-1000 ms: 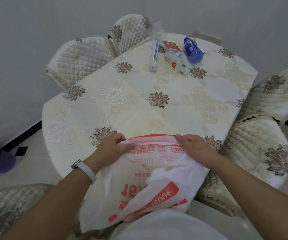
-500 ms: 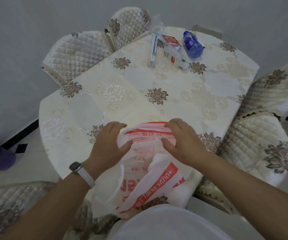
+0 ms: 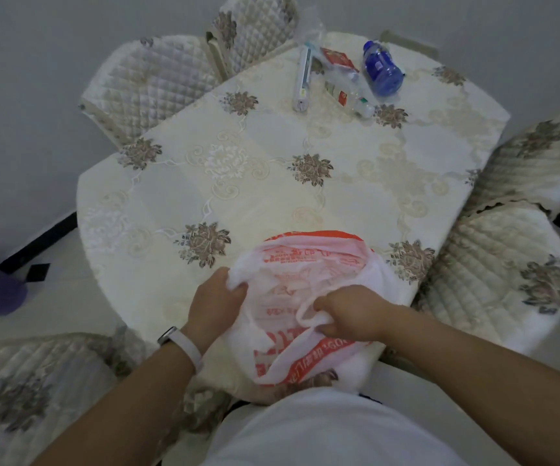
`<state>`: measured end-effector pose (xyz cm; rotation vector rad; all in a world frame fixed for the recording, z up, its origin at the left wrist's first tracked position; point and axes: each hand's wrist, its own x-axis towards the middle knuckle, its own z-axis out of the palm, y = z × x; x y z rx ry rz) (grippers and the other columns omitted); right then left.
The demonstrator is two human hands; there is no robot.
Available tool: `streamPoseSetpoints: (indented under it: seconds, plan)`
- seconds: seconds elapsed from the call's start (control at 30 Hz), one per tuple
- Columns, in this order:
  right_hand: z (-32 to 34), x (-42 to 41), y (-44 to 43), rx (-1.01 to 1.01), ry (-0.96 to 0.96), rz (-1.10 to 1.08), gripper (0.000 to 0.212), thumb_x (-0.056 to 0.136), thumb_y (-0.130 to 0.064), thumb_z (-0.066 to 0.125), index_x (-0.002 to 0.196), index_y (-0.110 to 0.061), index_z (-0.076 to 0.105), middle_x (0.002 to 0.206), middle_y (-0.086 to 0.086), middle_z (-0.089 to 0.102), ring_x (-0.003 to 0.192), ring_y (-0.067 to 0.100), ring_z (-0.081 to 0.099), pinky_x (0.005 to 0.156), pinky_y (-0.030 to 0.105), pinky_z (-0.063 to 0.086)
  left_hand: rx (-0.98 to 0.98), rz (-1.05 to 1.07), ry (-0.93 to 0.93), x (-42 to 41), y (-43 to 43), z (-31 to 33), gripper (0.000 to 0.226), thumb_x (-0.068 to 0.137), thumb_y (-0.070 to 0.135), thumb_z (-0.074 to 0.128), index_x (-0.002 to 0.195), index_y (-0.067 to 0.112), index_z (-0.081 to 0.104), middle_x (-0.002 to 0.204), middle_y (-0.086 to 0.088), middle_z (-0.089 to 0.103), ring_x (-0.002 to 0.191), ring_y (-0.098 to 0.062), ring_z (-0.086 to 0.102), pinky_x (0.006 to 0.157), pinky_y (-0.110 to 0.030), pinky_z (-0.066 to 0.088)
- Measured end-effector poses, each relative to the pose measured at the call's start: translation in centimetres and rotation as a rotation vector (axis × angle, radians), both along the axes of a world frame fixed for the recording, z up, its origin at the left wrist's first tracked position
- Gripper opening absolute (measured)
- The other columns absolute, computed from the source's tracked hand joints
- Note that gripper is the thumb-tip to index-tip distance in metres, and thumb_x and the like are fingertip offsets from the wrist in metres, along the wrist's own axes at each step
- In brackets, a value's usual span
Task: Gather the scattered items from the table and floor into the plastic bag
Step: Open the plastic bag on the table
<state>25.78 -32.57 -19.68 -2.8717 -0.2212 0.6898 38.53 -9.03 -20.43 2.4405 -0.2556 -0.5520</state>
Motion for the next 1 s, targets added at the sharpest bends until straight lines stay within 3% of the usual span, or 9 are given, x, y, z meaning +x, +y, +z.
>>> streamPoseSetpoints:
  seconds: [0.17, 0.4, 0.47, 0.53, 0.63, 0.77, 0.87, 0.93, 1.0]
  plan:
    - [1.7, -2.8, -1.6, 0.0, -0.452, -0.078, 0.031, 0.086, -0.039, 0.045, 0.071, -0.016, 0.06, 0.058, 0.001, 0.058, 0.05, 0.024, 0.056, 0.044, 0.028, 0.04, -0.105, 0.058, -0.069, 2.1, 0.0, -0.5, 0.018, 0.094, 0.029, 0.058, 0.085, 0.016, 0.053, 0.072, 0.003, 0.051, 0.078, -0.029, 0.053, 0.065, -0.034, 0.034]
    - [2.4, -8.2, -5.8, -0.141, -0.602, -0.405, 0.024, 0.073, -0.015, 0.074, 0.061, -0.011, 0.054, 0.055, 0.007, 0.054, 0.049, 0.03, 0.054, 0.044, 0.03, 0.036, -0.153, 0.123, -0.192, 6.8, 1.0, -1.1, 0.023, 0.093, 0.028, 0.055, 0.097, 0.009, 0.066, 0.095, -0.015, 0.067, 0.092, -0.034, 0.061, 0.074, -0.032, 0.037]
    - [1.8, -9.2, -6.1, -0.119, -0.565, -0.42, 0.022, 0.076, -0.023, 0.068, 0.064, -0.011, 0.055, 0.058, 0.007, 0.054, 0.052, 0.03, 0.055, 0.045, 0.031, 0.038, -0.203, 0.088, -0.133, 7.0, 0.5, -1.1, 0.025, 0.091, 0.03, 0.062, 0.104, 0.01, 0.065, 0.1, -0.012, 0.067, 0.094, -0.031, 0.061, 0.076, -0.033, 0.04]
    - [1.8, -9.3, -5.5, -0.078, -0.533, -0.437, 0.027, 0.081, -0.036, 0.055, 0.075, -0.012, 0.063, 0.064, 0.004, 0.058, 0.059, 0.029, 0.058, 0.048, 0.033, 0.044, -0.246, 0.055, -0.078, 6.6, 0.0, -0.6, 0.049, 0.083, 0.034, 0.072, 0.124, 0.01, 0.058, 0.117, -0.01, 0.062, 0.106, -0.027, 0.058, 0.088, -0.038, 0.046]
    - [2.2, -8.2, -4.6, 0.057, -0.59, -0.511, 0.038, 0.084, -0.045, 0.05, 0.091, -0.013, 0.068, 0.075, 0.0, 0.062, 0.069, 0.024, 0.06, 0.059, 0.031, 0.047, -0.167, -0.067, -0.389, 4.6, -0.3, 0.3, 0.072, 0.075, 0.042, 0.073, 0.131, 0.002, 0.05, 0.125, -0.019, 0.055, 0.119, -0.036, 0.048, 0.105, -0.049, 0.039]
    - [2.8, -6.4, -4.3, 0.065, -0.363, -0.519, 0.042, 0.089, -0.055, 0.054, 0.117, -0.023, 0.06, 0.098, -0.007, 0.062, 0.091, 0.018, 0.06, 0.068, 0.03, 0.045, -0.225, -0.452, -0.76, -0.4, -2.0, 2.0, 0.054, 0.082, 0.044, 0.061, 0.119, 0.004, 0.063, 0.124, -0.019, 0.058, 0.118, -0.034, 0.051, 0.102, -0.046, 0.04]
    - [2.4, -5.7, -4.5, -0.001, -0.16, -0.426, 0.062, 0.086, -0.067, 0.052, 0.135, -0.029, 0.044, 0.116, -0.008, 0.06, 0.103, 0.017, 0.059, 0.076, 0.032, 0.049, -0.026, -0.838, -0.587, -2.5, -4.4, 2.1, 0.072, 0.083, 0.061, 0.059, 0.137, 0.014, 0.053, 0.14, -0.013, 0.053, 0.128, -0.031, 0.049, 0.107, -0.05, 0.041]
    - [1.9, -5.4, -4.7, -0.054, -0.124, -0.337, 0.057, 0.089, -0.058, 0.053, 0.136, -0.028, 0.042, 0.117, -0.004, 0.061, 0.104, 0.019, 0.059, 0.076, 0.03, 0.048, 0.271, -0.992, -0.397, -3.3, -5.9, 1.9, 0.091, 0.08, 0.071, 0.058, 0.152, 0.024, 0.03, 0.148, -0.004, 0.045, 0.135, -0.026, 0.042, 0.115, -0.045, 0.029]
    - [1.6, -5.1, -5.1, -0.079, -0.173, -0.251, 0.049, 0.093, -0.044, 0.053, 0.136, -0.023, 0.045, 0.114, 0.002, 0.06, 0.101, 0.024, 0.059, 0.073, 0.03, 0.045, 0.461, -1.067, -0.398, -3.8, -7.0, 1.6, 0.088, 0.081, 0.07, 0.059, 0.151, 0.027, 0.028, 0.136, -0.001, 0.052, 0.123, -0.025, 0.048, 0.108, -0.043, 0.03]
